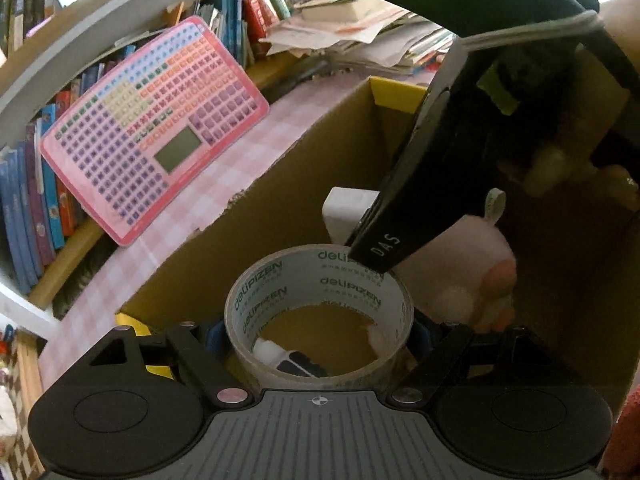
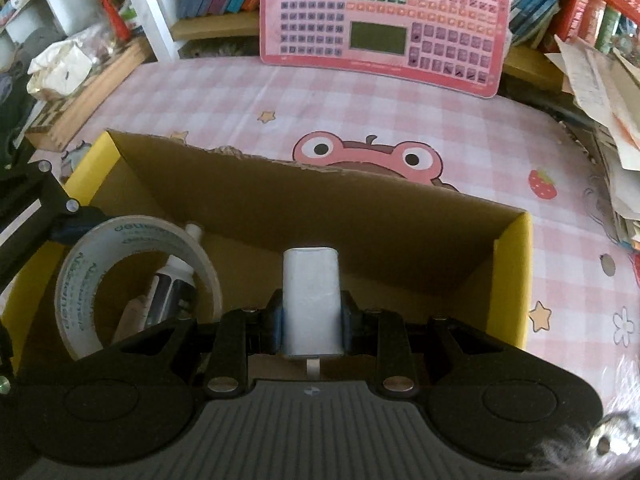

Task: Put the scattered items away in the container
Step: 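Lower the charger and tape roll into the yellow box with both tools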

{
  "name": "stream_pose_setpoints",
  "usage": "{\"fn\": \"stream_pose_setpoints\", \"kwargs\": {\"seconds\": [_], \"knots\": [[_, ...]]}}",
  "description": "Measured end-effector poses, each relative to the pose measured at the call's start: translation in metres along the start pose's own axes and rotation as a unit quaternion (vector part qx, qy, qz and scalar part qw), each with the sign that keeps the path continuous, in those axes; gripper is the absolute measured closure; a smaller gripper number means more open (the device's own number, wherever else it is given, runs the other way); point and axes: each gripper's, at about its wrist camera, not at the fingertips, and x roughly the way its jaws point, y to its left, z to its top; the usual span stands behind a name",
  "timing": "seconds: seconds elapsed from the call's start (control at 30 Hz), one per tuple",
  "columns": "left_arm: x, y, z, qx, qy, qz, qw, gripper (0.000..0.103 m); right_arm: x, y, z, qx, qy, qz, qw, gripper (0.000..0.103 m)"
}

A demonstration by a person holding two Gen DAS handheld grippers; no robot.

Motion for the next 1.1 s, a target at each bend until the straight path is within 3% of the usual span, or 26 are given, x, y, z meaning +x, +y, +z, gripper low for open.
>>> {"fn": "stream_pose_setpoints", "kwargs": {"seconds": [0.17,0.4,0.53,0.83,1.1], "knots": [[-0.001,-0.004,-0.002,0.007,0.001,0.010,0.9999,0.017,0.007,0.000,0.000,0.004,0.011,0.002,1.000,0.078],[-0.010,-0.007,-0.006,0.006,-0.011,0.032,0.9994,0.010,0.001,0.003,0.000,0.011,0.002,0.008,1.000,0.063],[-0.024,-0.006,-0.008,-0.003,-0.035,0.041,0.9986,0.006,-0.016,0.005,-0.002,0.013,-0.024,0.016,1.000,0.055],[-0.061,-0.002,-0.015,-0.051,-0.094,0.052,0.9929,0.006,-0.058,0.011,-0.012,0.012,-0.079,0.009,0.997,0.052],[-0.114,0.005,-0.033,-0.099,-0.149,0.067,0.9816,0.006,-0.101,0.024,-0.034,0.032,-0.142,-0.013,0.989,0.050]]}}
